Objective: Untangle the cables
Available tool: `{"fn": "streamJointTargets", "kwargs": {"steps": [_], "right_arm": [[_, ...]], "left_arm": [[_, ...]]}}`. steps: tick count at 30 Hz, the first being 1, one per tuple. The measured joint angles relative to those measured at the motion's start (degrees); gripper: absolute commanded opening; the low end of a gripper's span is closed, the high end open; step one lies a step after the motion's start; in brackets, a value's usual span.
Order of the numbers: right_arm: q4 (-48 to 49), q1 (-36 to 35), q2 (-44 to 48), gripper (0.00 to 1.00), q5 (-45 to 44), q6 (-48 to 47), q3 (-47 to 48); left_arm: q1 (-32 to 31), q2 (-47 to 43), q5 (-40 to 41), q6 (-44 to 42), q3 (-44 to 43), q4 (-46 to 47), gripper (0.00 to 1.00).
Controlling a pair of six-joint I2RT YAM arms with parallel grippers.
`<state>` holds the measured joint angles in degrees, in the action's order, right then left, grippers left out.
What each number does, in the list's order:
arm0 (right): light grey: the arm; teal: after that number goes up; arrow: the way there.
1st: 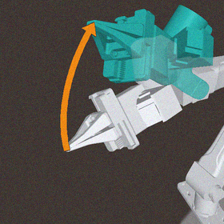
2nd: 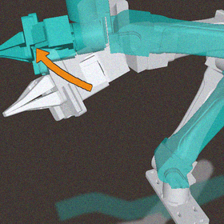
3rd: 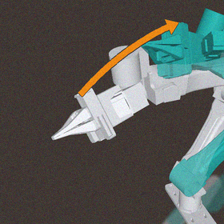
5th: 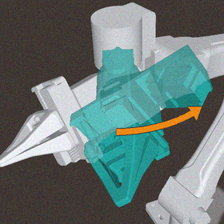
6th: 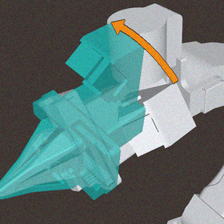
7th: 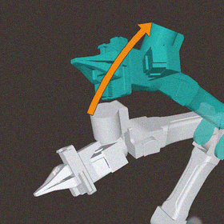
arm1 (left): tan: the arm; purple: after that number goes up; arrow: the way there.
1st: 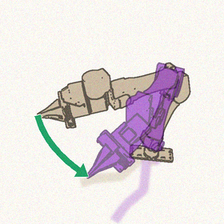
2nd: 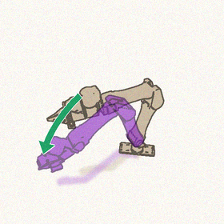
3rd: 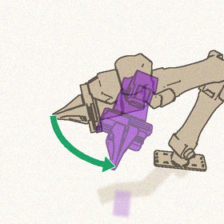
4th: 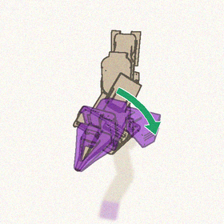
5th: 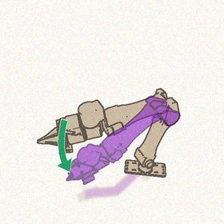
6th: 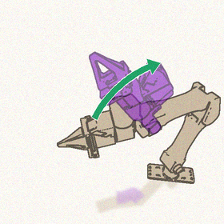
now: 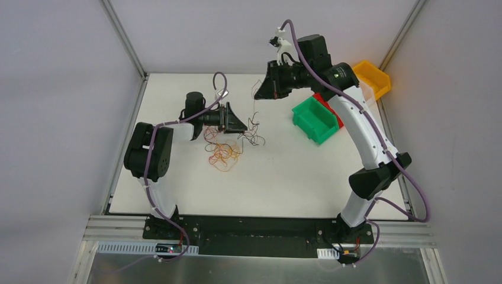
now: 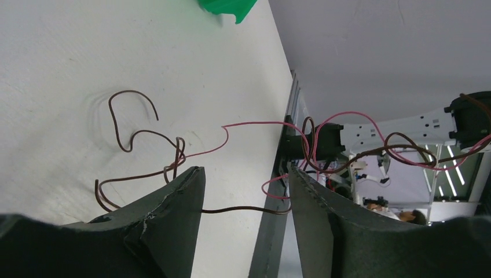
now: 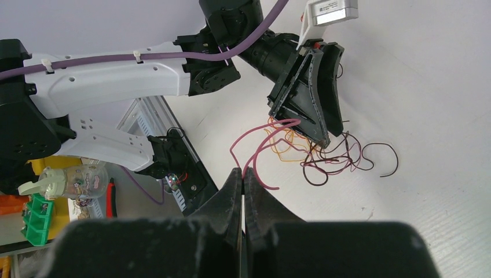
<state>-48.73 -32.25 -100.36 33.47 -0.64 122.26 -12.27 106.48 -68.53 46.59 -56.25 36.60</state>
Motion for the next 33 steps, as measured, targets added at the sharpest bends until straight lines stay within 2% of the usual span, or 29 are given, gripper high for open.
{"fn": "streamJointTargets", "kwargs": {"steps": [7, 9, 17, 20, 21, 25, 31, 33], "right_arm": [[-0.2, 0.0, 0.0, 0.00, 0.1, 0.7, 1.3], [-0.2, 0.0, 0.0, 0.00, 0.2, 1.0, 1.9], [-0.8, 0.0, 0.0, 0.00, 0.5, 1.9, 2.4], [-0.8, 0.0, 0.0, 0.00, 1.1, 2.7, 2.4], [-0.8, 0.0, 0.0, 0.00, 1.4, 3.0, 2.4], [-0.7, 0.0, 0.0, 0.00, 2.0, 4.0, 2.5], [-0.8, 0.4, 0.0, 0.00, 1.9, 5.2, 3.8], [-0.7, 1.1, 0.0, 0.00, 1.9, 6.1, 4.5]], "left_arm": [[0.0, -2.0, -3.1, -9.7, 0.0, -2.2, 0.66], [0.0, -3.6, -3.6, -13.4, 0.0, -4.0, 0.71], [-0.5, -9.3, -5.5, -34.5, -1.3, -16.9, 0.79], [-1.9, -9.3, -5.5, -42.6, -2.8, -22.2, 0.78], [-2.5, -9.3, -5.4, -44.9, -3.1, -23.6, 0.76], [-4.7, -9.3, -4.3, -51.3, -4.0, -26.9, 0.51], [-5.3, -9.4, -0.1, -58.4, -4.3, -30.5, 0.01], [-5.0, -9.4, 1.7, -59.8, -4.3, -31.7, 0.00]]}}
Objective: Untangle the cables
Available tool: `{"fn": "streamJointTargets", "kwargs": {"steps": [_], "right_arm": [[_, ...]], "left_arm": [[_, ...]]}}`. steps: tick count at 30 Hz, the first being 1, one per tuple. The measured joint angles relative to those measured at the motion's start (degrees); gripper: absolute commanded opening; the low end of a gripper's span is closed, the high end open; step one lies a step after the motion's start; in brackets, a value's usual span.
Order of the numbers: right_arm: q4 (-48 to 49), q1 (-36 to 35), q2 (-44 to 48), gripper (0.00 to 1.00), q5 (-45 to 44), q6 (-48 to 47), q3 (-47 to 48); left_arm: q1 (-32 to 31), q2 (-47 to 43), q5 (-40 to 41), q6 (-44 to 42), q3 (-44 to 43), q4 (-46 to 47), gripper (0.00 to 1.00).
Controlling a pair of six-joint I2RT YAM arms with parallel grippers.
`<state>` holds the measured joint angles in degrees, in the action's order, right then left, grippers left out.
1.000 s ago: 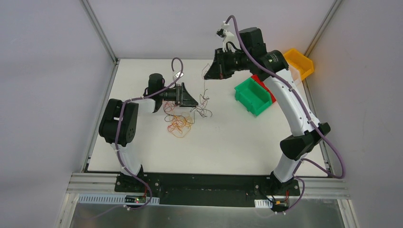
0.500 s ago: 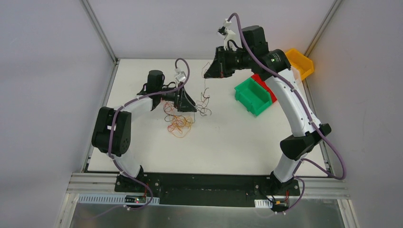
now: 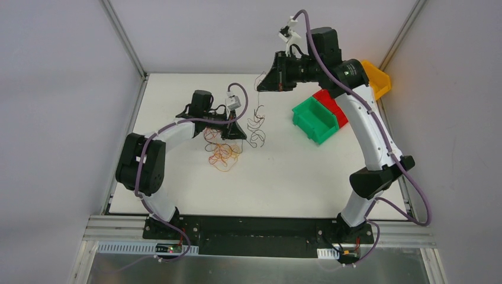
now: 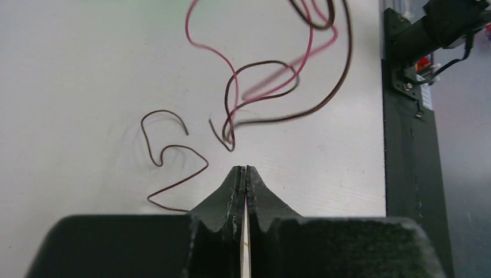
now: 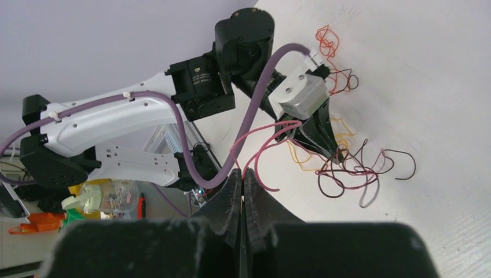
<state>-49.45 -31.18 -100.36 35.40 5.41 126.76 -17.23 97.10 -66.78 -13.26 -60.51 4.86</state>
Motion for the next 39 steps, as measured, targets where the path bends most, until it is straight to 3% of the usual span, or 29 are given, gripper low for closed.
{"fn": "streamJointTargets", "kwargs": {"steps": [7, 8, 9, 10, 13, 16, 25, 27, 28, 29, 32, 33, 39], "right_arm": [[0.4, 5.9, 0.0, 0.00, -0.7, 3.0, 0.6], [0.4, 6.6, 0.0, 0.00, -0.7, 3.2, 0.6], [0.4, 7.2, 0.0, 0.00, -0.7, 3.5, 0.6], [0.4, 7.6, 0.0, 0.00, -0.7, 3.7, 0.6], [0.6, 7.9, 0.2, 0.00, -0.5, 4.2, 0.5], [0.8, 7.7, 0.5, 0.00, -0.2, 4.4, 0.5], [0.8, 7.6, 1.0, 0.00, 0.1, 4.5, 0.5], [0.8, 7.3, 1.0, 0.00, 0.1, 4.5, 0.5], [0.8, 7.1, 1.1, 0.00, 0.1, 4.5, 0.5], [0.8, 6.9, 1.1, 0.00, 0.1, 4.5, 0.5], [0.8, 6.0, 1.1, 0.00, 0.0, 4.5, 0.5], [0.6, 5.8, 1.1, 0.00, 0.0, 4.5, 0.8], [-0.3, 8.0, 1.1, 0.00, -0.7, 4.7, 5.9]], "left_arm": [[2.1, -0.2, 4.6, -1.0, 1.5, -1.4, 0.00], [2.4, -0.3, 5.0, -1.0, 2.1, -1.6, 0.14], [2.5, -0.5, 5.4, -1.2, 2.5, -1.8, 0.39], [2.7, -0.8, 5.8, -1.5, 2.8, -2.1, 0.55], [2.5, -2.0, 6.4, -2.4, 2.9, -2.6, 0.79], [2.0, -3.1, 7.2, -3.0, 1.7, -1.7, 0.86], [-2.9, -3.1, 9.0, -3.9, -3.4, 5.6, 0.89], [-4.9, -3.1, 9.3, -3.7, -3.4, 7.1, 0.82], [-5.9, -3.0, 9.7, -3.4, -3.4, 8.1, 0.73], [-6.9, -3.0, 10.1, -2.7, -3.4, 9.1, 0.60], [-9.4, -3.1, 10.3, 0.0, -3.4, 11.7, 0.08], [-9.9, -3.2, 10.3, 0.7, -3.3, 12.3, 0.00], [-9.2, -8.0, 10.5, -1.3, 0.1, 9.0, 0.00]]}}
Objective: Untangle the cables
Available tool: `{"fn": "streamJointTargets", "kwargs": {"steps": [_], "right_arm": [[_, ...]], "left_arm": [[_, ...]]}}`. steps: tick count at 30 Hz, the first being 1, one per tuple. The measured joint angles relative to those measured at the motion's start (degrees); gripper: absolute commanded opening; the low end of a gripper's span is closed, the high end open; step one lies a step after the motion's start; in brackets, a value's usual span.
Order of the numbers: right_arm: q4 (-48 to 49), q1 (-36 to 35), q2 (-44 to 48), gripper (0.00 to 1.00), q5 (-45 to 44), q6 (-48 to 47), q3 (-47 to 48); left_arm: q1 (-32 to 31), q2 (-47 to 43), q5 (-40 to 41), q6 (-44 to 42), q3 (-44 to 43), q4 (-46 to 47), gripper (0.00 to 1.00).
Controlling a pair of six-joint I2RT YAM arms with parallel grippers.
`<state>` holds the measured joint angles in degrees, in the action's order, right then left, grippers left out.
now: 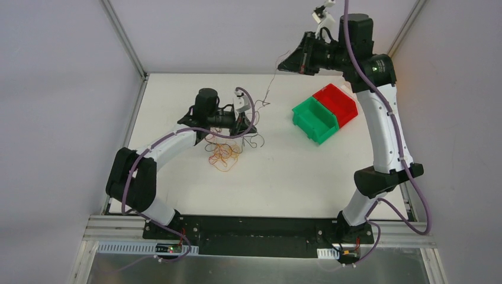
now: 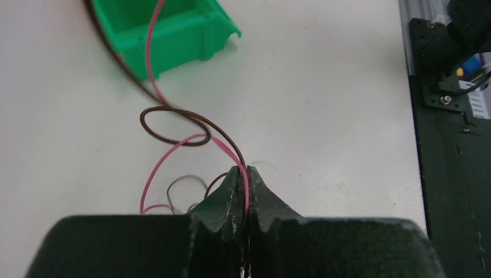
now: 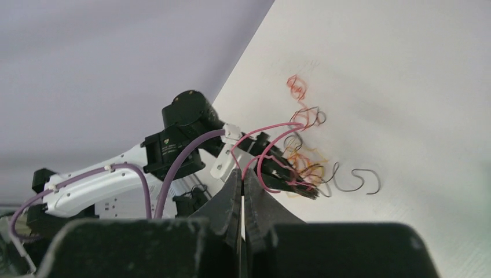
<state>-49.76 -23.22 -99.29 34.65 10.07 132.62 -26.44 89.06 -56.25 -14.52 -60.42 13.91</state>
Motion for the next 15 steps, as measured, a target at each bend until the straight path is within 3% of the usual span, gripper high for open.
{"fn": "streamJointTargets", "kwargs": {"steps": [7, 15], "right_arm": [[0.1, 8.7, 0.0, 0.00, -3.8, 0.5, 4.5], [0.7, 16.6, 0.1, 0.00, -6.2, 1.7, 5.2]], "left_arm": [[9.8, 1.3, 2.6, -2.9, 3.2, -7.8, 0.00], [11.3, 2.8, 3.9, -4.7, 0.8, -13.2, 0.12]]}}
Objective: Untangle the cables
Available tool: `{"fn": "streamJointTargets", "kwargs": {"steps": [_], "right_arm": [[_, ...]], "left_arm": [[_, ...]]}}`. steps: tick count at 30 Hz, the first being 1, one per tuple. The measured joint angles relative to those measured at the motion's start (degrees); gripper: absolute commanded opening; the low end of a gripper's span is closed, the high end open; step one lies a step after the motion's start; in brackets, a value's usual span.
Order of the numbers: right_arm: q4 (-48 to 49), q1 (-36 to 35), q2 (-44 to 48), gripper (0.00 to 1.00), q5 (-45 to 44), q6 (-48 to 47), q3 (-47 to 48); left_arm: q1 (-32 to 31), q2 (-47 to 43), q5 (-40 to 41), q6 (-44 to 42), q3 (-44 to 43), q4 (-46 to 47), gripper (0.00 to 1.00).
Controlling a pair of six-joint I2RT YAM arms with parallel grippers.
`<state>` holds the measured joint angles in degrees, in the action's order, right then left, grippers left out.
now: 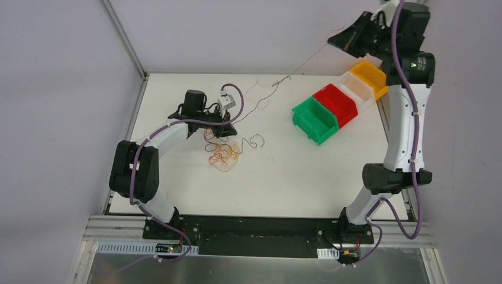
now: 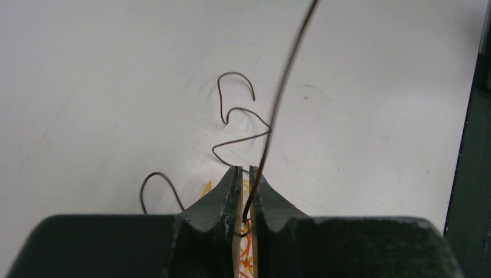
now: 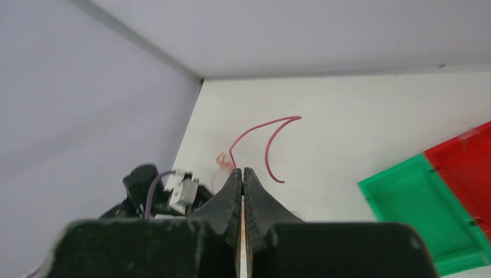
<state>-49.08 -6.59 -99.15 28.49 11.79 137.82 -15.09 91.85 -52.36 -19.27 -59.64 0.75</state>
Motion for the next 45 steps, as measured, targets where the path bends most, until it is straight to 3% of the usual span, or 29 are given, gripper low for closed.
{"fn": "streamJointTargets", "kwargs": {"steps": [2, 6, 14, 22, 27, 38, 45], "right_arm": [[2.5, 4.8, 0.0, 0.00, -1.3, 1.1, 0.8], [6.0, 11.7, 0.9, 0.00, -2.7, 3.5, 1.7], [9.6, 14.0, 3.9, 0.00, -2.0, 5.8, 1.4], [11.4, 23.3, 2.5, 0.00, -3.3, 6.2, 3.3], [14.4, 27.5, 0.7, 0.00, -5.6, 6.2, 4.9], [20.4, 33.5, 0.3, 0.00, -16.2, 2.4, 4.8], [22.5, 35.2, 0.3, 0.00, -17.6, 1.6, 2.6]], "left_arm": [[0.8, 0.9, 1.1, -1.0, 0.0, -3.5, 0.12], [2.1, 2.3, 3.6, -3.6, 0.0, -9.7, 0.00], [3.8, 2.3, 7.0, -10.6, 0.0, -18.0, 0.00], [11.2, 2.2, 10.9, -18.7, 0.0, -25.5, 0.00], [12.2, 2.2, 13.0, -23.4, 0.2, -28.5, 0.00], [13.4, 2.7, 15.5, -27.2, 0.0, -32.2, 0.00], [14.4, 2.8, 16.3, -29.1, -0.4, -33.9, 0.00]]}}
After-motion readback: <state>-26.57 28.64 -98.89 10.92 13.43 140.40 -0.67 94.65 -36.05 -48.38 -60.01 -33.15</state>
